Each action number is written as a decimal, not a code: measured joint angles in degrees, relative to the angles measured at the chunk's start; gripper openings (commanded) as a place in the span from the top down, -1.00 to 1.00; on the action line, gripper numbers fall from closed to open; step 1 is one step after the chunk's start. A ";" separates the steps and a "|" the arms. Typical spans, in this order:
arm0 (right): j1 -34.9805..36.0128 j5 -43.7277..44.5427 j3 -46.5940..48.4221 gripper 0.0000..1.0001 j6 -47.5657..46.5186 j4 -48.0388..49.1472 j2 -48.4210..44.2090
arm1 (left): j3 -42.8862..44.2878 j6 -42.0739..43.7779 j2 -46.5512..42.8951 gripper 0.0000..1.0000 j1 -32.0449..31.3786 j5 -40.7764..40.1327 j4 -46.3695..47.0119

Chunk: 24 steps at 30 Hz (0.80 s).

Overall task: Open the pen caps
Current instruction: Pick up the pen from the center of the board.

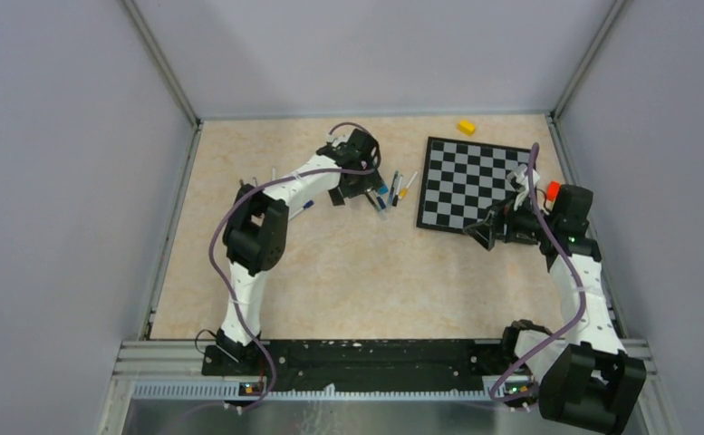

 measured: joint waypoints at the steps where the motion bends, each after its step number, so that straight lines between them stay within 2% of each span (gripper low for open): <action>1: 0.33 0.31 0.00 -0.98 -0.07 -0.02 0.00 | 1.40 -0.83 0.94 -0.91 -0.31 -0.31 -1.38; 9: 2.32 2.05 0.00 -0.98 -1.18 -0.26 0.59 | 9.51 -3.08 6.62 -0.47 -1.22 -1.31 -5.44; 16: 2.62 2.84 0.00 -0.98 -1.84 -0.50 0.61 | 12.35 -2.60 9.94 0.06 -1.42 -1.40 -6.91; 20: 2.67 3.04 0.02 -0.98 -2.10 -0.81 0.61 | 14.25 -1.29 11.93 0.14 -1.66 -1.73 -7.56; 24: 2.67 3.06 0.02 -0.98 -2.19 -1.01 0.61 | 16.39 -0.07 13.20 0.15 -2.05 -1.70 -8.09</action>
